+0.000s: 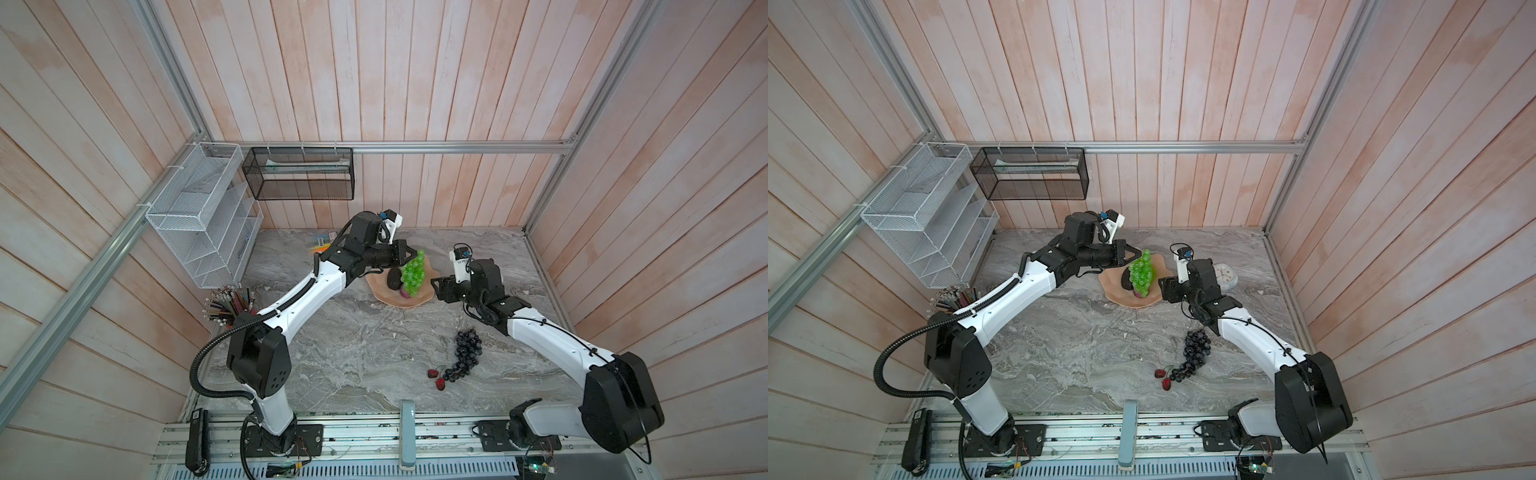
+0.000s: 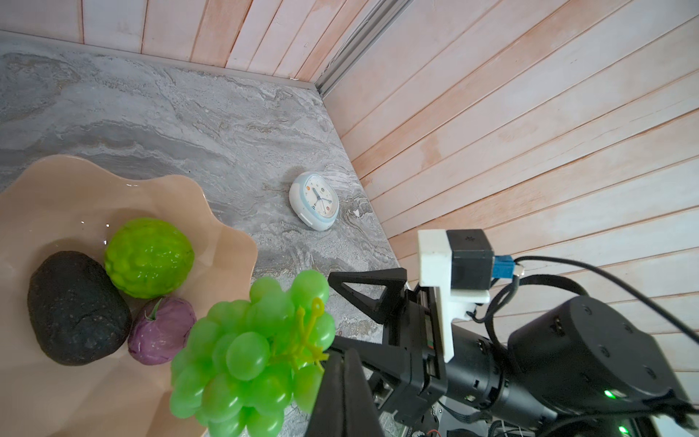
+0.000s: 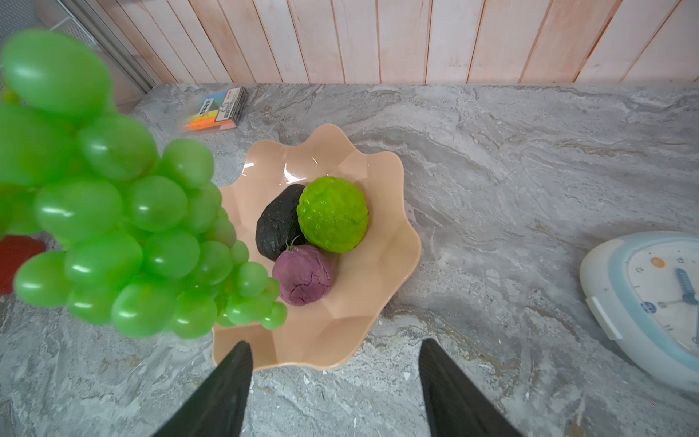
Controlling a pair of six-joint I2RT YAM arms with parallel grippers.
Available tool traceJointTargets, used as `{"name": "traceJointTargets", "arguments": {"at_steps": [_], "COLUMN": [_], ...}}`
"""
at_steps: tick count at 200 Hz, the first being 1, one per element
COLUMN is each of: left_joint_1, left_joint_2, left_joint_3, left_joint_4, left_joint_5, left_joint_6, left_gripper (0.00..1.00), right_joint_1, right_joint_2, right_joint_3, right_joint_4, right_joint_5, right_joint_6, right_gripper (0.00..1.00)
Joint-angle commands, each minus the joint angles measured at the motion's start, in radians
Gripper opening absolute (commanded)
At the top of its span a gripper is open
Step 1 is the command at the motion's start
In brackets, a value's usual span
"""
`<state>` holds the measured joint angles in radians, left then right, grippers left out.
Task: Arrange fruit in a fruit bowl
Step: Place the fruits in the fruit bowl.
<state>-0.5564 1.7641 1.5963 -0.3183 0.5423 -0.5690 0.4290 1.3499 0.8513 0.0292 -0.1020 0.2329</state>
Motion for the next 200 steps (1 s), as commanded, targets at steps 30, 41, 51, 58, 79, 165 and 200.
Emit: {"name": "traceJointTargets", "arguments": {"at_steps": [30,41,51,58,79,165,200], "left_joint_1": [0.005,0.010,0.015,0.019,0.035,0.119,0.151], "left_joint_2": [-0.012,-0.024,-0.037,-0.047,-0.069,-0.115,-0.094], "left_joint_3": [-0.063,-0.090,-0.115,-0.132,-0.182,-0.318,-0.323], "left_joint_4": [0.089,0.106,0.123,0.132,0.157,0.187,0.186], "left_joint_5": [0.013,0.010,0.009,0.006,0.002,0.007,0.013], "left_joint_6": [-0.013,-0.024,-0.032,-0.036,-0.050,-0.042,-0.020], "left_gripper": [0.00,0.00,0.00,0.00,0.00,0.00,0.00], "right_joint_1": [-0.004,-0.004,-0.004,-0.004,-0.004,0.029,0.051], "right_joint_2": [-0.011,-0.009,-0.007,-0.005,0.003,0.124,0.191], "right_joint_3": [-0.021,-0.020,-0.017,-0.015,-0.009,0.074,0.110], "right_joint_4": [0.004,0.003,0.004,0.004,0.013,0.042,0.064], "right_joint_5": [-0.007,-0.007,-0.007,-0.008,-0.019,-0.065,-0.063], "right_joint_6": [0.003,0.000,-0.002,-0.001,0.002,-0.007,-0.009], "right_gripper": [0.70,0.70,0.70,0.70,0.70,0.70,0.70]}}
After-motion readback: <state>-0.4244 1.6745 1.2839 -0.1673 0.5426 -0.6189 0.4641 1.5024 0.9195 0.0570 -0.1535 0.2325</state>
